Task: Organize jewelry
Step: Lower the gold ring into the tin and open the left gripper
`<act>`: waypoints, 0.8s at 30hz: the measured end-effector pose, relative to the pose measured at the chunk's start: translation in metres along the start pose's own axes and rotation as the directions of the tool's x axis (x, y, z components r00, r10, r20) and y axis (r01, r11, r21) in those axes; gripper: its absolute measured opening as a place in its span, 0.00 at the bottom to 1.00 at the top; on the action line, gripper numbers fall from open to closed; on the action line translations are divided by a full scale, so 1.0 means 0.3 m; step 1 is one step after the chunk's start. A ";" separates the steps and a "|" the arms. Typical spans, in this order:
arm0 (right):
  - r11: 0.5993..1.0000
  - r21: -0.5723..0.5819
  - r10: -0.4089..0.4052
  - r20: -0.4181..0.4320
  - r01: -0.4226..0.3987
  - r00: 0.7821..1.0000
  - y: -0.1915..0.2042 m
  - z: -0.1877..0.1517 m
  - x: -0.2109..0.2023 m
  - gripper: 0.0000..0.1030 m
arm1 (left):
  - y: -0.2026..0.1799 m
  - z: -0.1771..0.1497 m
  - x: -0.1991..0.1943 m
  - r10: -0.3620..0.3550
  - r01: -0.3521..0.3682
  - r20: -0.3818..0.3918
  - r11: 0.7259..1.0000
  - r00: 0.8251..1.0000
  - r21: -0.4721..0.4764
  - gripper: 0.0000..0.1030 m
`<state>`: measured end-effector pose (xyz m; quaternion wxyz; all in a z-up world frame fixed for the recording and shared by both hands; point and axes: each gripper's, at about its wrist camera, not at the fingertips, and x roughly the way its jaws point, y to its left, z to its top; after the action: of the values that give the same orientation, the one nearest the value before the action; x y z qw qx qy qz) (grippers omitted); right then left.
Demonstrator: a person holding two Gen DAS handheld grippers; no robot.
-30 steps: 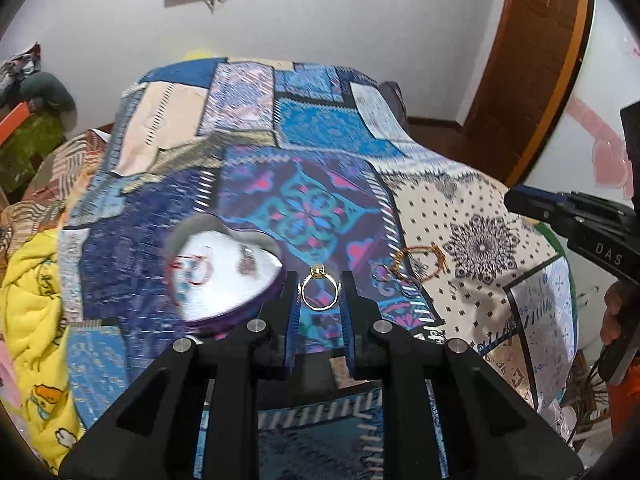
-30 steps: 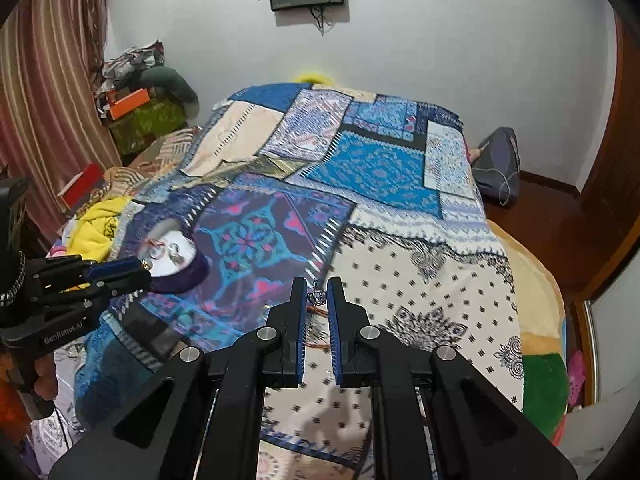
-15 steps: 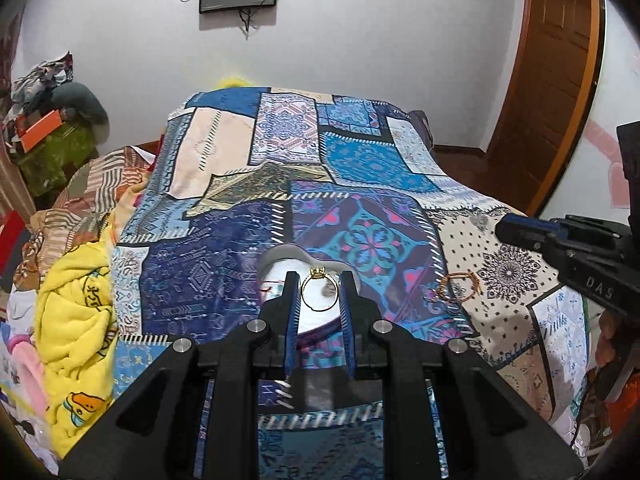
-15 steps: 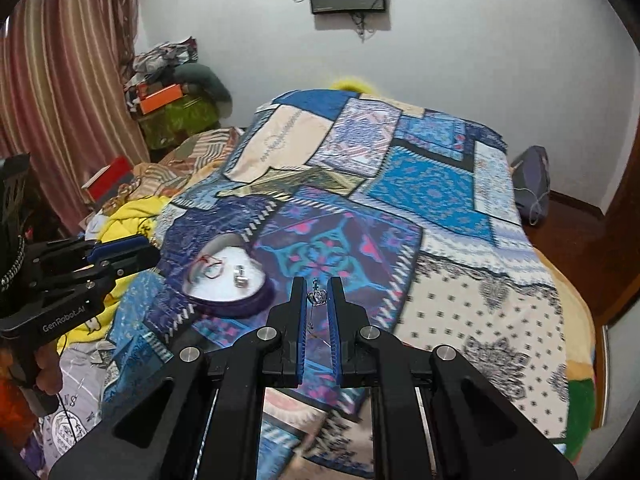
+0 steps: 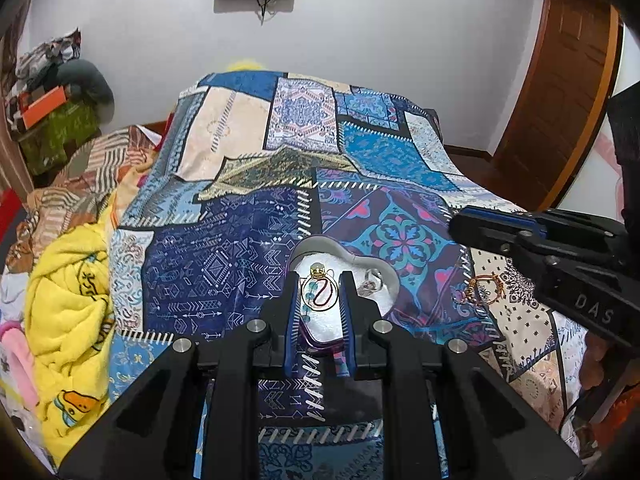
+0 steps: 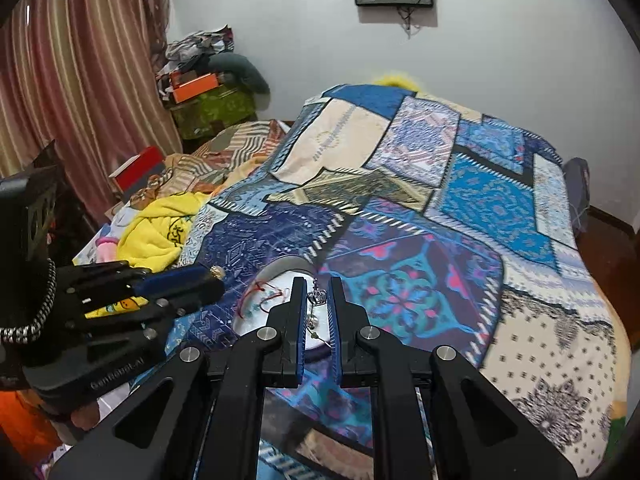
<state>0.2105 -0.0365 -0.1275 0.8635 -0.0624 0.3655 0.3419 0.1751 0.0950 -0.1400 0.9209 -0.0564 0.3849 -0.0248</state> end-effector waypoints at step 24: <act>0.996 0.004 0.094 -0.126 -0.095 0.988 0.008 0.016 0.193 0.09 | 0.002 -0.043 0.135 -0.063 0.066 -0.067 0.997 0.996 0.046 0.17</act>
<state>0.2407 -0.0015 -0.1626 0.8215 -0.0672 0.4215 0.3781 0.1943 0.0908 -0.1776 0.9076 -0.0458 0.4122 -0.0655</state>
